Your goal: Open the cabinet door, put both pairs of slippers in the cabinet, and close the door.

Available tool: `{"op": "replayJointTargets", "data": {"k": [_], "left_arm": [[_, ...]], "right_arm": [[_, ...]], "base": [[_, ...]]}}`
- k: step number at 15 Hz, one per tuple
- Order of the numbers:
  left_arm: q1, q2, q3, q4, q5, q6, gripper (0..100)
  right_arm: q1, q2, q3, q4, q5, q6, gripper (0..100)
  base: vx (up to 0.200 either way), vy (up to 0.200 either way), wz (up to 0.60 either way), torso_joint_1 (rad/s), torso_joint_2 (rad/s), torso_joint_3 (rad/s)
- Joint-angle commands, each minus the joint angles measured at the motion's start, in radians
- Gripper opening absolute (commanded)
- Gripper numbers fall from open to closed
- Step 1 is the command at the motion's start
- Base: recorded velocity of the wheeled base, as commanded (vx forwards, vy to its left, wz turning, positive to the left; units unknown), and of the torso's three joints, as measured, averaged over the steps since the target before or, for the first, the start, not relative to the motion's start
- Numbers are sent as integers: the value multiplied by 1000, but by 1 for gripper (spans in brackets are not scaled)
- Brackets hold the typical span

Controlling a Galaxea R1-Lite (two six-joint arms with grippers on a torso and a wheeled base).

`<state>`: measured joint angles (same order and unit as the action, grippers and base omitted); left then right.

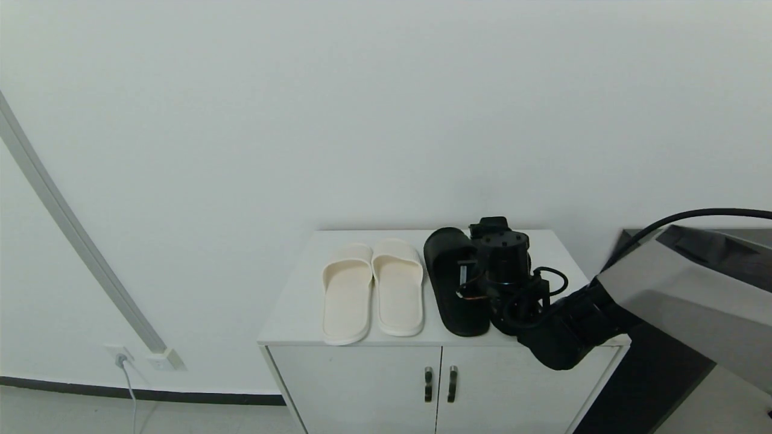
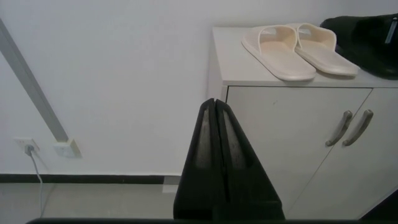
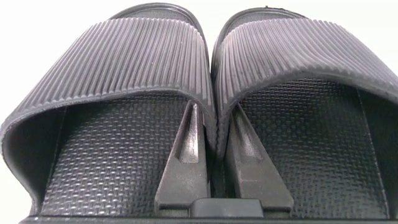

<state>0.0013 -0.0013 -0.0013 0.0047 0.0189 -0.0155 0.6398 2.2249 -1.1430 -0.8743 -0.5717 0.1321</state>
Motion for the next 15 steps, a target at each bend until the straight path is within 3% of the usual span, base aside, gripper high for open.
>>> {"op": "replayJointTargets", "data": {"k": [1, 2, 7, 12, 15], "left_arm": [[0, 1, 0, 0, -2, 0, 0], [0, 1, 0, 0, -4, 0, 0], [0, 1, 0, 0, -4, 0, 0], [0, 1, 0, 0, -4, 2, 0], [0, 1, 0, 0, -4, 2, 0]], "right_arm": [[8, -137, 134, -48, 10, -52, 0], [12, -169, 172, -61, 15, -66, 0], [120, -464, 480, -80, 234, -91, 0], [196, -646, 637, -45, 434, -89, 0], [212, -692, 677, -26, 457, -88, 0]], "base": [[0, 0, 0, 0, 0, 0], [0, 0, 0, 0, 0, 0], [0, 0, 0, 0, 0, 0], [0, 0, 0, 0, 0, 0], [0, 0, 0, 0, 0, 0]]}}
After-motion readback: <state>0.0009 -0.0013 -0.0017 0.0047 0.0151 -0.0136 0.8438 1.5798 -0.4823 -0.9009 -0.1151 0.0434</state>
